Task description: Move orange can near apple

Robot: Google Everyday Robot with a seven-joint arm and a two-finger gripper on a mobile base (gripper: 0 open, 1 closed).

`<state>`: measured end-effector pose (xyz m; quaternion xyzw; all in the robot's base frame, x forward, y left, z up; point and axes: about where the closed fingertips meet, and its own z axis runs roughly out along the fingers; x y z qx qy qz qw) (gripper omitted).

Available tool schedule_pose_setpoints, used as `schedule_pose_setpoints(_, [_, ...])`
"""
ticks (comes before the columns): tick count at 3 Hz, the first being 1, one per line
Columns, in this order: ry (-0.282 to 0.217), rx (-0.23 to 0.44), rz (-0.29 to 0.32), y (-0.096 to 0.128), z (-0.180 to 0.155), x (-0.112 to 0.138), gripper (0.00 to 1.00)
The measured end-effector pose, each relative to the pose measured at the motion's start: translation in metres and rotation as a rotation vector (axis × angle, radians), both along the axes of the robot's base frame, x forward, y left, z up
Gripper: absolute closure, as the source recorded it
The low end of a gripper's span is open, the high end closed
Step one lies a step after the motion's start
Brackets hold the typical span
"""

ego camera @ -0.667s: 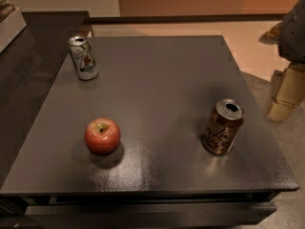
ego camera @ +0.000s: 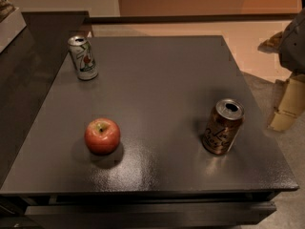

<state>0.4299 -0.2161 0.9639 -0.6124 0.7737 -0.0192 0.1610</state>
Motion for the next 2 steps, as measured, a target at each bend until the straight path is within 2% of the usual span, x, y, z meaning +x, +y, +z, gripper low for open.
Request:
schedule_pose_setpoints(1, [0.028,0.048,0.033,0.003,-0.020,-0.011,0.00])
schedule_pose_setpoints(2, [0.062,0.100,0.075,0.016,-0.041,-0.018,0.00])
